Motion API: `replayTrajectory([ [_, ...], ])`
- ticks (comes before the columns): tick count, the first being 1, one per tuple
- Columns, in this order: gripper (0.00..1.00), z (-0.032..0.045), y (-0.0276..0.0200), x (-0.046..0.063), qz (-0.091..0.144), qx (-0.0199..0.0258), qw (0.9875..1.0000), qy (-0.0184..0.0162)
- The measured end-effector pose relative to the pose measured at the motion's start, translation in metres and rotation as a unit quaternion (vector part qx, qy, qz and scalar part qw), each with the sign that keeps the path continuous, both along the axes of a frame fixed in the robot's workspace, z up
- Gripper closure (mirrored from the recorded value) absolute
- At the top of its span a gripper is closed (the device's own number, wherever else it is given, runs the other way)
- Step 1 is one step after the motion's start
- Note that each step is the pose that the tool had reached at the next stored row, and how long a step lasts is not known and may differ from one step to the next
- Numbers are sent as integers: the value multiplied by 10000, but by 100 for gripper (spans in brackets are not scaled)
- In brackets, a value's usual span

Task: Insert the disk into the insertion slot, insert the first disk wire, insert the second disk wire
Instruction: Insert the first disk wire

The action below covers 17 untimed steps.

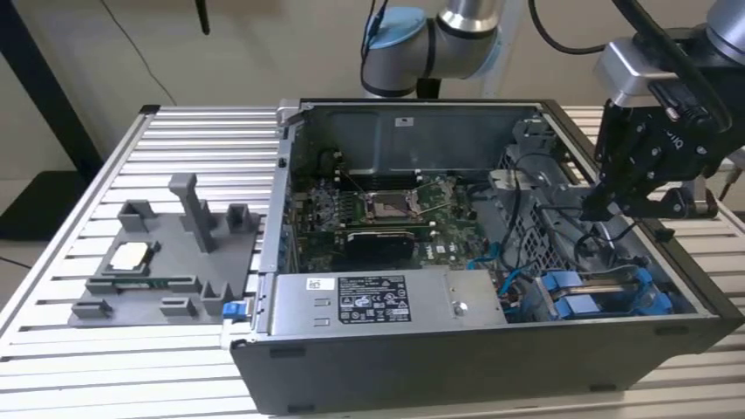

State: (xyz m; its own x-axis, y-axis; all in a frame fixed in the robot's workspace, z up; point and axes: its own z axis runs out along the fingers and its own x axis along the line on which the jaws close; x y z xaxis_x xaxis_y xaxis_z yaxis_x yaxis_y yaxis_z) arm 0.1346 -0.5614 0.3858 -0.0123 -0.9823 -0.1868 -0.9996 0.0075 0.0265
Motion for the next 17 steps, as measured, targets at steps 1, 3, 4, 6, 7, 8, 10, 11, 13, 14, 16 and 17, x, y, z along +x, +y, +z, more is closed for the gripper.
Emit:
replayTrajectory([
  [1,81,-2,0,-1,22,-46,10000,-1],
  [3,81,-2,0,0,81,-155,9998,-4],
  [4,81,-3,0,0,107,-209,9997,-5],
  [6,81,-4,0,0,146,-314,9994,-5],
  [7,81,-4,0,0,159,-363,9992,-5],
  [8,81,-5,-1,0,171,-409,9990,-6],
  [10,81,-9,0,1,182,-475,9987,-8],
  [11,81,-11,-1,1,191,-477,9987,-10],
  [13,81,-22,0,4,231,-483,9986,-26],
  [14,81,-29,0,6,250,-484,9985,-41],
  [16,81,-46,-5,12,283,-486,9984,-68],
  [17,81,-54,-6,17,300,-487,9983,-77],
])
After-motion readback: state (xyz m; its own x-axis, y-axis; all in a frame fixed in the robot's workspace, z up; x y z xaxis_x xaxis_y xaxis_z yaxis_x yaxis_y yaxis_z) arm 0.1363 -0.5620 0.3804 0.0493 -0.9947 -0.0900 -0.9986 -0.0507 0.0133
